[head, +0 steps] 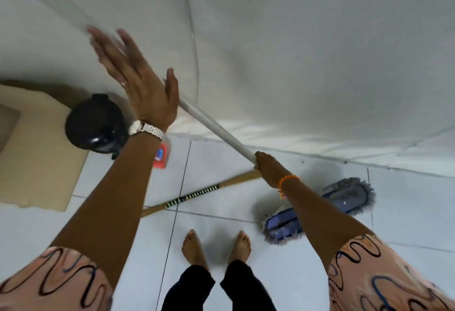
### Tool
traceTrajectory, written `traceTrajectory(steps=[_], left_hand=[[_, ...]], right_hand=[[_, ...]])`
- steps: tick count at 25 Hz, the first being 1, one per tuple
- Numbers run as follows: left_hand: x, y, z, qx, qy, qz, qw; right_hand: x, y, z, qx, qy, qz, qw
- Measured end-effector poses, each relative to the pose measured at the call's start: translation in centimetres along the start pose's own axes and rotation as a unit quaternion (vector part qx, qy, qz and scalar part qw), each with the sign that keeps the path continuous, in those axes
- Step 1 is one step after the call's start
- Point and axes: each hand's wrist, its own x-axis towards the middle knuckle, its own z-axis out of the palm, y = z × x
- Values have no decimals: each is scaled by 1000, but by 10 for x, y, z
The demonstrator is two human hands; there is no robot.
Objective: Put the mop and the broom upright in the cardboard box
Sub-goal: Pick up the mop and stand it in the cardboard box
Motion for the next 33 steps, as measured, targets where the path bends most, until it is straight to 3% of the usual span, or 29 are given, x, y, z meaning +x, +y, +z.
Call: traceTrajectory(steps=[2, 4, 6, 8, 13, 18, 23, 33], left_hand=[[33, 45, -34, -185, 96, -44, 977], [49, 80, -67, -363, 52, -73, 927], [66, 101, -96, -511, -24, -96, 854], [85, 104, -138, -559, -29, -83, 824], [126, 55, -227, -569, -35, -69, 819], [158, -63, -327, -553, -16, -46, 831], [177, -172, -404, -539, -6, -33, 841], [236, -364, -478, -515, -55, -5, 855]], right_hand=[[-15, -41, -27, 35, 33, -17, 999], [-29, -79, -41, 36, 58, -42, 997], [-37, -113, -42, 74, 92, -61, 991], [-44, -158, -36, 111, 104, -81, 985], [-38, -277, -4, 172, 110, -125, 971], [-27, -427, 61, 136, 129, -199, 962], [-21, -552, 133, 173, 147, -207, 952], [37, -745, 247, 198, 65, -221, 953]])
